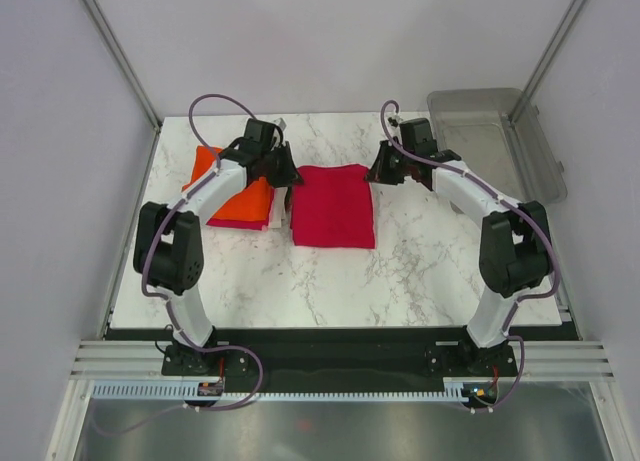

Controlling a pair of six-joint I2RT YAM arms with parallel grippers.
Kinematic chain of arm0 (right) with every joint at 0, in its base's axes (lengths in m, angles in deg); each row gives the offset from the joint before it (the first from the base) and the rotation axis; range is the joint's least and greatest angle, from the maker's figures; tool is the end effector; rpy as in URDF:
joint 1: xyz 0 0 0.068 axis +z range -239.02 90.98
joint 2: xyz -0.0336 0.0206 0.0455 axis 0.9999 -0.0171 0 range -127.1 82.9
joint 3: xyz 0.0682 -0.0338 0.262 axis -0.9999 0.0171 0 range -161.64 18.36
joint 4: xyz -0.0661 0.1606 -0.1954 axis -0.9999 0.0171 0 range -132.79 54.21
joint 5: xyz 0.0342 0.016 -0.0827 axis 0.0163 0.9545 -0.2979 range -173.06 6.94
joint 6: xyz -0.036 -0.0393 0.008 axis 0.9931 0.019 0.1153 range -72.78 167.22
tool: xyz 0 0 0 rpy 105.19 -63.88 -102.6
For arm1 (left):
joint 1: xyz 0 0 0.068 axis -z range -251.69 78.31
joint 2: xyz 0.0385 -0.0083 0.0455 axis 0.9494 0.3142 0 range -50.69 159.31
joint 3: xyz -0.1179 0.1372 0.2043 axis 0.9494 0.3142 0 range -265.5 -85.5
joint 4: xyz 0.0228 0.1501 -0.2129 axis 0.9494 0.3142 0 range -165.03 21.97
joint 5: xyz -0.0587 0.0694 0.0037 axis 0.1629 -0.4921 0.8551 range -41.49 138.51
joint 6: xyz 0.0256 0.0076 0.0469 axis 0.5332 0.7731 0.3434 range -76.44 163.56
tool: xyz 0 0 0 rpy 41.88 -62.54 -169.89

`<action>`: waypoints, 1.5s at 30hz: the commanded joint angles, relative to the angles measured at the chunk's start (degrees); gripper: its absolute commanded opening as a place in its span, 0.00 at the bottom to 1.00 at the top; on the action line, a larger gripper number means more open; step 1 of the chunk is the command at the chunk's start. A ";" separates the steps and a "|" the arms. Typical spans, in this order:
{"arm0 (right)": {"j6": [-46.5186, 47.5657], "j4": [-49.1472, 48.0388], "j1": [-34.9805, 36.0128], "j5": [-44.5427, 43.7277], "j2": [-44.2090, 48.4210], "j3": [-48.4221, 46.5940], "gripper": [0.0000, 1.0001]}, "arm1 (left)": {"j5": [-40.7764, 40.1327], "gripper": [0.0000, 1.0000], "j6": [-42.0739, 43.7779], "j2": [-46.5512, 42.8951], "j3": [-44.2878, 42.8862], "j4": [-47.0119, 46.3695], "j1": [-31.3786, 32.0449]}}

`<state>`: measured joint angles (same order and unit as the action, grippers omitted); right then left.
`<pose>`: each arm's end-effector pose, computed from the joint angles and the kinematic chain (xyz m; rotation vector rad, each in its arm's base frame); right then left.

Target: Fold and stack the t-shirts

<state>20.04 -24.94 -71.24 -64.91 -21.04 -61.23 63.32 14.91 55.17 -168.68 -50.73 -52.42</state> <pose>0.3883 0.1363 0.2510 0.0272 2.3851 0.7543 0.3891 -0.1457 0.2490 -0.0758 2.4713 -0.6883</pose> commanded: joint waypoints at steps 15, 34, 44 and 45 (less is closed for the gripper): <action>0.64 5.97 7.35 -1.10 13.06 -4.08 0.00 | -5.13 0.02 1.48 -17.53 1.79 8.56 0.42; -2.88 10.28 23.61 -6.64 5.51 -24.63 0.00 | -13.84 0.02 4.38 -32.65 -2.95 26.41 -10.21; -5.78 11.33 29.24 -6.90 -8.89 -41.51 0.00 | -11.64 0.02 7.55 -32.91 -9.72 31.95 -21.98; -5.95 11.33 29.68 -6.99 -9.69 -42.48 0.00 | -11.82 0.02 7.81 -32.65 -11.03 32.48 -22.51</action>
<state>15.89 -13.56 -42.41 -71.20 -28.98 -98.63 50.49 19.42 24.00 -175.02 -20.07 -72.82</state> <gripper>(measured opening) 0.010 0.045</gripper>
